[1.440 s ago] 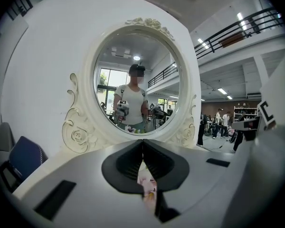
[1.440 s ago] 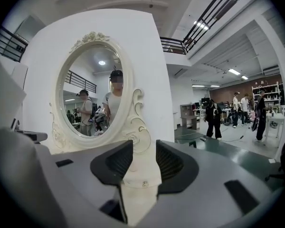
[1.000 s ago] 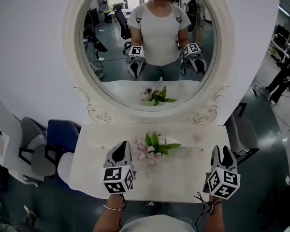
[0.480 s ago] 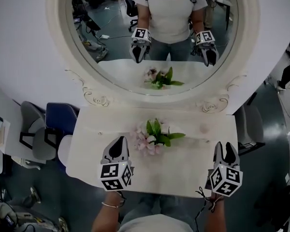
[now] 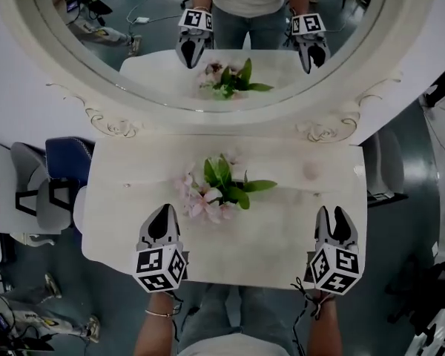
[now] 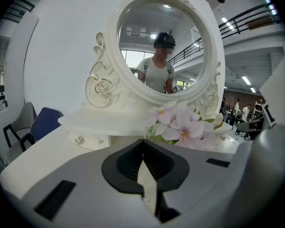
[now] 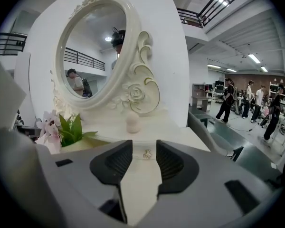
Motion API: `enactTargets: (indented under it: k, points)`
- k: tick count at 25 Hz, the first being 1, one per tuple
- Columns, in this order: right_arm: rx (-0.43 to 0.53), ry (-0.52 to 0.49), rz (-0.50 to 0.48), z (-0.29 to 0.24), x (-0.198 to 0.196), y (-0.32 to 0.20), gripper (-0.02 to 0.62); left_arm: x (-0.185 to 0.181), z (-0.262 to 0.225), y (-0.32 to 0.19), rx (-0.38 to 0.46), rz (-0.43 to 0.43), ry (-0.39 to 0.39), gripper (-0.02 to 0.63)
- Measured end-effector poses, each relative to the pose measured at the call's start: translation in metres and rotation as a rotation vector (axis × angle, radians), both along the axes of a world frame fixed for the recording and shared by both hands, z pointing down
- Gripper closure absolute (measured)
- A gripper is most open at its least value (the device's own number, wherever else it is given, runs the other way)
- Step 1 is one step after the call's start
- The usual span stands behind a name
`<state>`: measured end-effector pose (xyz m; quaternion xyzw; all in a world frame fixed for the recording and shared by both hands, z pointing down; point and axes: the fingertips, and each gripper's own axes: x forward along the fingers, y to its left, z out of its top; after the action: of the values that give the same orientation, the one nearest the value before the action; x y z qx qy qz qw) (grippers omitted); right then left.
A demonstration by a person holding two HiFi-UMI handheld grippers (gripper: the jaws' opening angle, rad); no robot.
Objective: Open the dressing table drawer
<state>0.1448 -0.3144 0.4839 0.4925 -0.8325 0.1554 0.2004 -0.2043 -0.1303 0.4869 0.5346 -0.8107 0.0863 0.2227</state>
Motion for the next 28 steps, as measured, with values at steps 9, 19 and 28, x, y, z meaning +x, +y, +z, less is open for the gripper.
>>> enactTargets:
  k: [9,19,28]
  points:
    - [-0.060,0.024,-0.018,0.040,-0.001,0.008,0.419,0.007,0.040,0.006,-0.060,0.001,0.025,0.588]
    - [-0.077,0.034,-0.017,0.054,0.000,0.004,0.416,0.011,0.048,0.005,-0.078,0.011,0.030,0.588]
    - [-0.085,0.054,-0.014,0.065,-0.005,-0.006,0.417,0.009,0.052,0.003,-0.088,0.011,0.034,0.588]
